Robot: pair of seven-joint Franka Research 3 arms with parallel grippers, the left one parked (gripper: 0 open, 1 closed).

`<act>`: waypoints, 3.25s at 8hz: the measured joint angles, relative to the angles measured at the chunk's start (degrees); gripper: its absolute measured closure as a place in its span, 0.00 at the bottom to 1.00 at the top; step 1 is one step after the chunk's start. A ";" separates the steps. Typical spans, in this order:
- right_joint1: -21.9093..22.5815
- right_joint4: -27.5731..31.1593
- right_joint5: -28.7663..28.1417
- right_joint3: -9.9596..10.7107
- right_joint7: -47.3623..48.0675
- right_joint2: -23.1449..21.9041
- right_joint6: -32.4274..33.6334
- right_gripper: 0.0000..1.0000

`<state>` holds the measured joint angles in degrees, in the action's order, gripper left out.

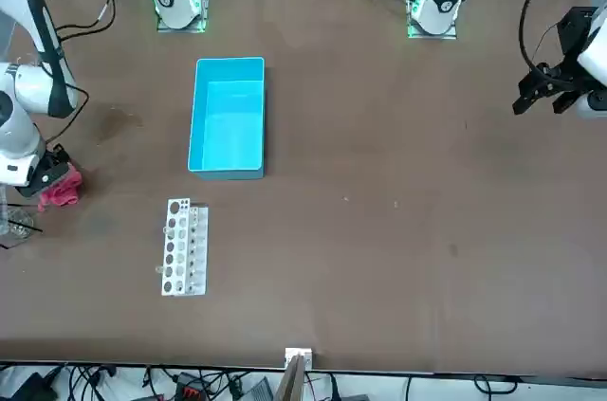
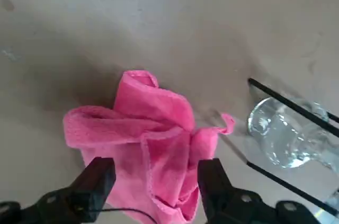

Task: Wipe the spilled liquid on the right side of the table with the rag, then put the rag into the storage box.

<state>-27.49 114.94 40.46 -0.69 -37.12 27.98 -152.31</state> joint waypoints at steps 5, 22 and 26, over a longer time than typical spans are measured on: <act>-0.05 0.46 3.43 -0.02 0.01 0.07 -0.05 0.24; -0.50 -2.65 3.88 -0.14 0.66 -1.66 2.40 0.98; -0.17 -3.36 -6.08 -4.10 0.61 -11.50 18.70 0.98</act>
<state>-27.66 111.57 34.38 -4.79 -36.50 16.48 -133.61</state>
